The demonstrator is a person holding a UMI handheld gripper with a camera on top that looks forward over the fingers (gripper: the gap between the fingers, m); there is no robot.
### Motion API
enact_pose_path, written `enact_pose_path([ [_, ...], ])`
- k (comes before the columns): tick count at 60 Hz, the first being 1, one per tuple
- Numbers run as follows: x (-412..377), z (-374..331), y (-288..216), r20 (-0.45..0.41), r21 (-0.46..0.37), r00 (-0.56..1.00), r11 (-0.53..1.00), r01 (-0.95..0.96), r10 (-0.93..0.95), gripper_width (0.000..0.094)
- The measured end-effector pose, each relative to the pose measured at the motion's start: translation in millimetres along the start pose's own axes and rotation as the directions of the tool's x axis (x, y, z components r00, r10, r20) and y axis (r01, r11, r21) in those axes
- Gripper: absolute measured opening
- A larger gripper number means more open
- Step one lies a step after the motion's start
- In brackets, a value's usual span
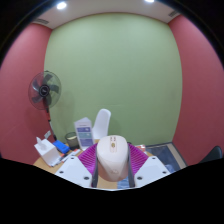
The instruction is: Arrange mouse
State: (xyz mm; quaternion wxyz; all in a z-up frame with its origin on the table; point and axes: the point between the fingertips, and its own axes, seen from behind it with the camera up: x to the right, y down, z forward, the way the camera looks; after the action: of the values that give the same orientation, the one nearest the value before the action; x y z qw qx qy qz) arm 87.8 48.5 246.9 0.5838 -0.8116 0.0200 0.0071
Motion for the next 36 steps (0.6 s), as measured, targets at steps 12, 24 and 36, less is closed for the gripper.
enact_pose_path([
  [12, 138, 20, 126, -0.065, -0.217, 0.997, 0.976, 0.018, -0.033, 0.0404],
  [24, 167, 44, 228, -0.026, -0.353, 0.999, 0.935, 0.033, -0.045, 0.0433],
  [36, 167, 35, 236, 0.017, -0.370, 0.999, 0.928, 0.046, -0.043, 0.0707],
])
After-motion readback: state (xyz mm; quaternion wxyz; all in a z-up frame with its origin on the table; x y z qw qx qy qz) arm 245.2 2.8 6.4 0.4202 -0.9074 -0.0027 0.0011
